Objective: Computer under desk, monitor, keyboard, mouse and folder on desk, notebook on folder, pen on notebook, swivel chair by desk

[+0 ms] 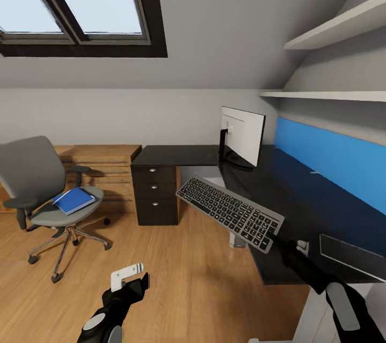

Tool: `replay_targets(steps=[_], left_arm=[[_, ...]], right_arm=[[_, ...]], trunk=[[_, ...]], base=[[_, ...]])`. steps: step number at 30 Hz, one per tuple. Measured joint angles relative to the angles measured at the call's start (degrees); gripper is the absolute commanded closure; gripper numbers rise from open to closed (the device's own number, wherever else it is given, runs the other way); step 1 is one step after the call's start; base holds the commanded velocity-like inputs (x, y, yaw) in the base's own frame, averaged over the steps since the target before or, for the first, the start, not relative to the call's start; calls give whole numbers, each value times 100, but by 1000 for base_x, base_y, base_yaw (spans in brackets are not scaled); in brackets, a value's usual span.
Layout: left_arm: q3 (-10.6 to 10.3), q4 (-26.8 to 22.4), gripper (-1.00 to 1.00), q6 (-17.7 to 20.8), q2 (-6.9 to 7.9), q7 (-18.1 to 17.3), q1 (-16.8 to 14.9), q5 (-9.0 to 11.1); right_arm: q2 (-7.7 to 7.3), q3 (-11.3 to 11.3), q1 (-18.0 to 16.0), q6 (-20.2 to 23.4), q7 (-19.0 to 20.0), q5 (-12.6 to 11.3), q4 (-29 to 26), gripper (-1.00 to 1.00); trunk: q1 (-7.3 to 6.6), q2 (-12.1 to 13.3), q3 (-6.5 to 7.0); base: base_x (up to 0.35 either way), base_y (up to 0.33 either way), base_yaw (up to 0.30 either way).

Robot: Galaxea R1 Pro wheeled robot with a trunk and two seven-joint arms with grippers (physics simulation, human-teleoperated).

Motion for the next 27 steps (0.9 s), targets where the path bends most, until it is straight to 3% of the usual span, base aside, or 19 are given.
replay_targets(steps=[27], left_arm=[[1, 1, -100, 4, 8, 0, 0, -8]], right_arm=[[-5, 0, -1, -6, 7, -23, 77, 100]], trunk=[[0, 0, 0]], base=[[0, 316, 0]])
